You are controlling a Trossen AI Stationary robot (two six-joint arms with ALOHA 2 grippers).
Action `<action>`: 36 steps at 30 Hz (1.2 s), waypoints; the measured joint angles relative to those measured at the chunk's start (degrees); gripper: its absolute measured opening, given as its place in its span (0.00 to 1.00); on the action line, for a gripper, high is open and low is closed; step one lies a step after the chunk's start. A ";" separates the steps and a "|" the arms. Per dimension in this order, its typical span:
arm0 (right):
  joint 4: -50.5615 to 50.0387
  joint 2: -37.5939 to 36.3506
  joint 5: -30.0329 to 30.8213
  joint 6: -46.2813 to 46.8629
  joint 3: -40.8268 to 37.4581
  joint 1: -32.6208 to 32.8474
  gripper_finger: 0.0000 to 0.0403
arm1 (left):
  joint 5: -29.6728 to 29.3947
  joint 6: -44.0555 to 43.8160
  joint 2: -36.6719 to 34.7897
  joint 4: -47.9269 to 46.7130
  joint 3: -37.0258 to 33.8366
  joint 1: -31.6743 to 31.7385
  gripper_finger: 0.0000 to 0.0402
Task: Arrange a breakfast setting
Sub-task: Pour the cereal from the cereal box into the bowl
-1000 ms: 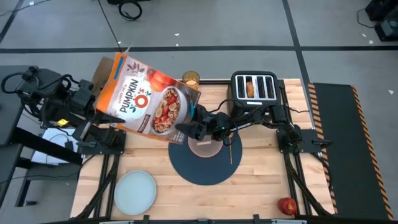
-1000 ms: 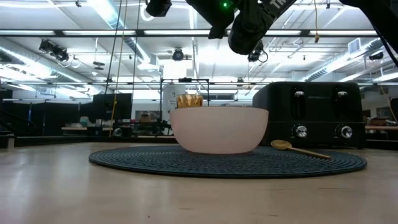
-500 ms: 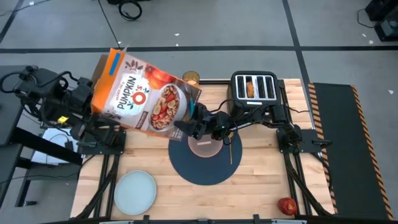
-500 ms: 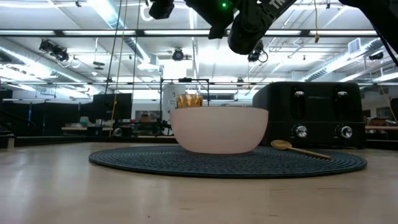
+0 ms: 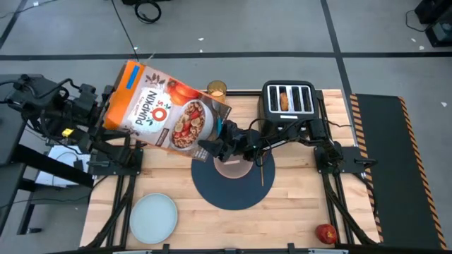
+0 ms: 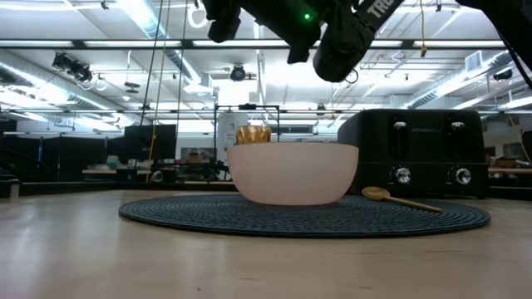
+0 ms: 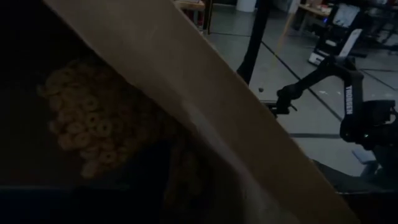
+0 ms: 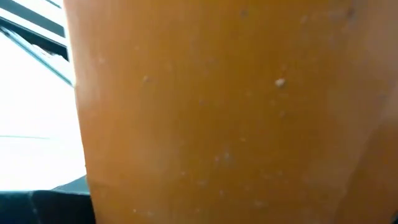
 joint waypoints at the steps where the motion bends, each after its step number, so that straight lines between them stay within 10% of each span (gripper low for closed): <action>1: -0.08 0.00 0.00 -0.59 -0.08 0.02 0.80 | -0.23 -0.02 -0.18 -0.36 0.00 -0.01 0.62; 36: -0.20 -37.15 8.44 -25.30 -36.55 2.88 0.78 | -7.50 -3.16 -2.80 -4.03 -5.11 0.00 0.62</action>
